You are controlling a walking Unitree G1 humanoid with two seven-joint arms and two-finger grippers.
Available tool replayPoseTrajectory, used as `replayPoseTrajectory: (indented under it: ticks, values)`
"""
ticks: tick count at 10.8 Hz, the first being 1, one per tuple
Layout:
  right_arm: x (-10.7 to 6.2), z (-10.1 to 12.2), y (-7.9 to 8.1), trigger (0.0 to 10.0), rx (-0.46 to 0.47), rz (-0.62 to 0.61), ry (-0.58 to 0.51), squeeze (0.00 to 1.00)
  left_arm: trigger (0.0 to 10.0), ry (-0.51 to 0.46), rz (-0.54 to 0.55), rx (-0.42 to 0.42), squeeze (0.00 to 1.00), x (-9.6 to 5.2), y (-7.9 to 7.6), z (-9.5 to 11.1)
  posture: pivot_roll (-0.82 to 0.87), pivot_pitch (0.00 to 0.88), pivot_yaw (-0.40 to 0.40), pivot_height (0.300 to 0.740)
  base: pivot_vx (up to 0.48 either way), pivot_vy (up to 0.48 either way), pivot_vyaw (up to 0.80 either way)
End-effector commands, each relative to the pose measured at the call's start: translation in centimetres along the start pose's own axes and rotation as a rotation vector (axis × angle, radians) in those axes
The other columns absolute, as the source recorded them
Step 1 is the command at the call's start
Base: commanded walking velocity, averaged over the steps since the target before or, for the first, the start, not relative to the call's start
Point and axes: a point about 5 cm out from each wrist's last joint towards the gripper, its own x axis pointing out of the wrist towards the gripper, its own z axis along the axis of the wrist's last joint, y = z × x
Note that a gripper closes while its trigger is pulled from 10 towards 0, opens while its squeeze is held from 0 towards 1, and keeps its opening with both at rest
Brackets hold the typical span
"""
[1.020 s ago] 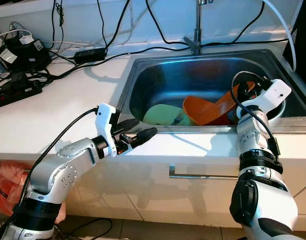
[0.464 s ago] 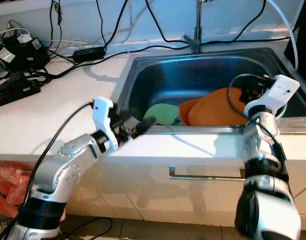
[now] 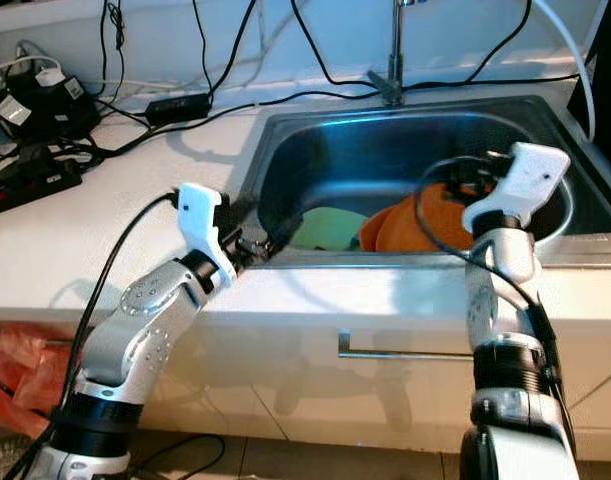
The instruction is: Kitchen organization
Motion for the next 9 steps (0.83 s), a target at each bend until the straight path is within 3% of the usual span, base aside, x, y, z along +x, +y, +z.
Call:
replayPoseTrajectory:
  ticks: [1,3,4,5,6,9]
  values:
    - [-0.3,0.5,1.3,10.0,-0.018,0.054,-0.011,1.00,10.0,-0.020,0.036,0.039,0.00,-0.3,0.2,0.3,0.10,0.025,0.153,0.740,0.000,0.000,0.00]
    - [-1.5,1.6,2.9,10.0,-0.030,0.142,-0.039,1.00,10.0,-0.046,0.099,0.059,0.00,-0.7,0.7,0.2,0.09,0.020,0.161,0.740,0.000,0.000,0.00]
    - [-2.4,2.1,4.3,10.0,0.009,0.174,-0.046,1.00,10.0,-0.062,0.197,0.042,0.00,-0.7,1.9,0.0,0.08,0.018,0.163,0.740,0.000,0.000,0.00]
    - [-3.0,2.4,5.5,10.0,-0.008,0.216,-0.054,0.90,10.0,-0.063,0.221,0.036,0.00,-0.5,2.0,-0.1,0.07,0.017,0.165,0.740,0.000,0.000,0.00]
    - [-3.3,2.4,6.1,10.0,-0.004,0.233,-0.050,0.82,10.0,-0.060,0.208,0.021,0.00,-0.2,1.7,-0.3,0.06,0.017,0.166,0.740,0.000,-0.330,0.00]
    - [-4.3,1.8,6.5,10.0,0.020,0.240,0.005,0.80,10.0,-0.063,0.192,0.007,0.00,0.0,1.3,-0.5,0.06,0.023,0.157,0.740,0.000,-0.326,0.00]
